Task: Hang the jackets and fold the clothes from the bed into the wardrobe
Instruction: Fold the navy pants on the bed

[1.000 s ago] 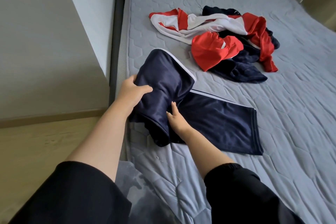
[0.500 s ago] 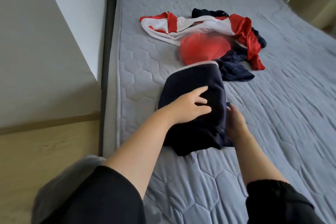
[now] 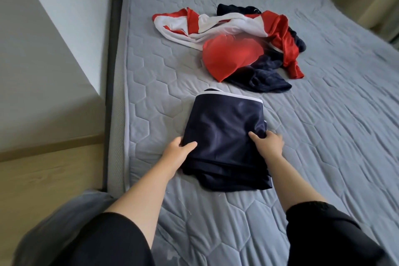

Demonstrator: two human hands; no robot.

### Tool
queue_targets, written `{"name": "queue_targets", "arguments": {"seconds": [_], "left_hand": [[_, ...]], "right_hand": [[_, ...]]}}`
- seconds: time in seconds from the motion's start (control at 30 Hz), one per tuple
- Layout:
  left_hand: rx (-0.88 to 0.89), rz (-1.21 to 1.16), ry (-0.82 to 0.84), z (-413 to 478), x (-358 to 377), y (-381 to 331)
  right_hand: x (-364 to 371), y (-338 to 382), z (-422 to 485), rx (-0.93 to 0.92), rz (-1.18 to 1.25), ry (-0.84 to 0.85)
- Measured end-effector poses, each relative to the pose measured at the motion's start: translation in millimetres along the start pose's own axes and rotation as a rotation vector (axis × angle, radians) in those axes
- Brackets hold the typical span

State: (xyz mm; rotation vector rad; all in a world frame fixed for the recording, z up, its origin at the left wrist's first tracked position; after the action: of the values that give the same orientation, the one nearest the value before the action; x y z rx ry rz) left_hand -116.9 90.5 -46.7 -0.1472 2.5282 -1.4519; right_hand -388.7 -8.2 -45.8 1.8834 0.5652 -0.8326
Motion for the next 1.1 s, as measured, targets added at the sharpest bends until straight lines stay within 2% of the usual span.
{"name": "queue_targets", "arguments": {"seconds": [0.03, 0.07, 0.13, 0.2, 0.27, 0.33, 0.37, 0.43, 0.53, 0.6, 0.7, 0.77, 0.83, 0.9, 0.93, 1.03, 1.1], "left_hand": [[-0.006, -0.018, 0.007, 0.1, 2.8, 2.3], [-0.008, -0.036, 0.013, 0.4, 5.3, 3.3], [-0.009, -0.084, 0.039, 0.7, 9.4, 2.0], [-0.015, -0.099, 0.075, 1.1, 11.3, 2.2], [-0.024, -0.072, 0.100, 0.1, 10.4, 3.1], [-0.018, -0.021, 0.083, -0.8, 6.9, 2.4], [-0.010, 0.007, 0.058, -0.9, 4.8, 1.4], [-0.017, 0.021, 0.004, -2.9, 1.6, -1.0], [-0.147, -0.192, 0.031, -6.7, -0.5, -4.9], [-0.199, -0.343, 0.056, -9.8, -7.8, -11.5], [-0.161, -0.520, 0.017, -9.3, -28.0, -19.6], [-0.137, -0.685, 0.021, -9.9, -40.5, -24.0], [-0.118, -0.846, 0.014, -10.2, -53.6, -27.0], [-0.119, -0.945, -0.076, -10.9, -68.7, -28.3], [-0.138, -0.952, -0.176, -11.2, -77.2, -26.8], [-0.167, -0.719, -0.593, -20.6, -101.9, -17.1], [-0.117, -0.454, -0.691, -28.0, -105.5, -18.0]], "right_hand": [[-1.1, -2.8, 0.5, 0.020, -0.003, -0.021], [-0.5, -5.8, -0.6, 0.060, 0.092, -0.012], [2.3, -9.2, -5.9, 0.159, 0.390, 0.045], [7.8, -7.8, -10.8, 0.254, 0.567, 0.204], [8.6, -2.0, -18.3, 0.340, 0.640, 0.407], [4.3, 12.4, -27.3, 0.348, 0.679, 0.507], [0.4, 22.3, -28.7, 0.307, 0.695, 0.478], [-12.3, 51.9, -28.8, 0.130, 0.684, 0.295], [-38.1, 123.5, -40.1, -0.246, 0.532, 0.060], [-51.5, 174.1, -58.8, -0.531, 0.293, -0.079], [-62.1, 228.7, -98.0, -0.920, -0.024, -0.356], [-56.0, 247.1, -123.6, -1.194, -0.165, -0.414], [-38.0, 247.2, -140.1, -1.374, -0.345, -0.381], [-8.2, 229.1, -145.4, -1.400, -0.569, -0.272], [10.0, 213.6, -145.8, -1.380, -0.690, -0.184], [64.7, 150.0, -146.4, -1.281, -0.981, 0.134], [83.4, 117.5, -145.6, -1.188, -1.026, 0.253]]}}
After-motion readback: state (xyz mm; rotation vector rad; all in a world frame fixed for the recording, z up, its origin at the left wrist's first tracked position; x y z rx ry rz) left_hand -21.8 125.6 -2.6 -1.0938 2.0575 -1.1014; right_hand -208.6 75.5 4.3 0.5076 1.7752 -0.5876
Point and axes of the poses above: each hand's wrist, its own z-axis towards the middle knuckle, its own x-axis out of the palm, y = z × x, the point moved 4 cm from there along z, towards the middle knuckle, and after that the axes turned 1 degree about y, right-handed, at the moved point
